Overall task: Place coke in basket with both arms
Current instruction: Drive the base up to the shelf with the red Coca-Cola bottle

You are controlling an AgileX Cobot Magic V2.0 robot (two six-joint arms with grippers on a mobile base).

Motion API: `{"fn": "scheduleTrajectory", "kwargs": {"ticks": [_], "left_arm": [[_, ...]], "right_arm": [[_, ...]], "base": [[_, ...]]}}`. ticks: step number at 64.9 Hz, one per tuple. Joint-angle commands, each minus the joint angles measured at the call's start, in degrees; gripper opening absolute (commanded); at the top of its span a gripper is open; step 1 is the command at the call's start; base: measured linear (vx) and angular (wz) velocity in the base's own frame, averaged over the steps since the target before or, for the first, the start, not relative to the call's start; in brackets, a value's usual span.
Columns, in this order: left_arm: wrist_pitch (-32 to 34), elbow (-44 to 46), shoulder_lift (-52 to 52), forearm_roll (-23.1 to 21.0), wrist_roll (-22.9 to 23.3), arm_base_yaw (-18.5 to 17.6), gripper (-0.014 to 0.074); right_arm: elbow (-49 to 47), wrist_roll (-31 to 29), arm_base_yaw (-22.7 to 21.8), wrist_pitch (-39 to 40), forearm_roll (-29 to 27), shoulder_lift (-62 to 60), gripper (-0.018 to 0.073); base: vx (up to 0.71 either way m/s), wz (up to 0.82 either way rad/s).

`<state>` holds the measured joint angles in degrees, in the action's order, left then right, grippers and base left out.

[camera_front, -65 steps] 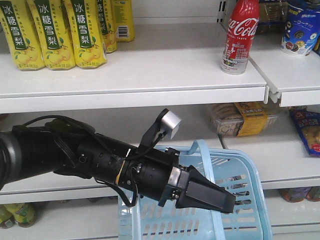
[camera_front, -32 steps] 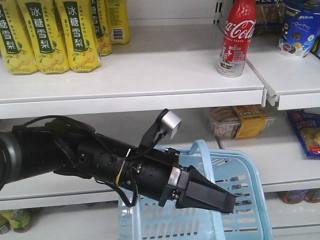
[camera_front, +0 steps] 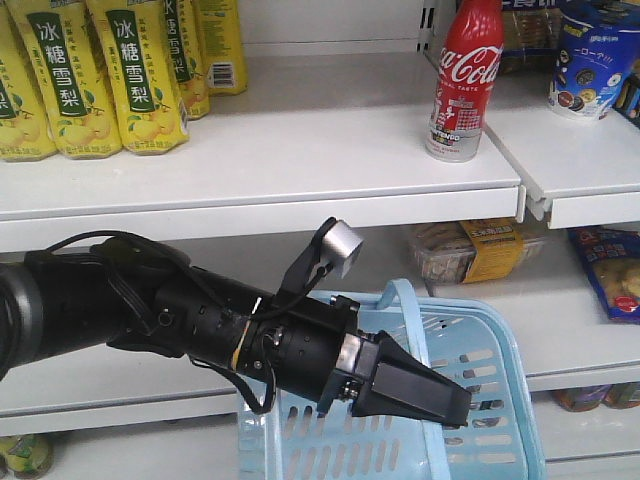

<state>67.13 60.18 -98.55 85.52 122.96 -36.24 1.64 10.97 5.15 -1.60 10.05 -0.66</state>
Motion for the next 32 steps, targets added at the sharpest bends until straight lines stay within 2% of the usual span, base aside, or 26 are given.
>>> {"fn": "scheduleTrajectory", "kwargs": {"ticks": [1,32], "left_arm": [[11.6,1.4,3.1,-4.4,-0.1,-0.4,-0.0005],[11.6,1.4,3.1,-4.4,-0.1,-0.4,-0.0005]], "right_arm": [[1.1,-0.2,-0.4,4.4,0.2,-0.6,-0.0005],[1.1,-0.2,-0.4,4.4,0.2,-0.6,-0.0005]], "base": [[0.03,-0.03],[0.02,0.0]]}}
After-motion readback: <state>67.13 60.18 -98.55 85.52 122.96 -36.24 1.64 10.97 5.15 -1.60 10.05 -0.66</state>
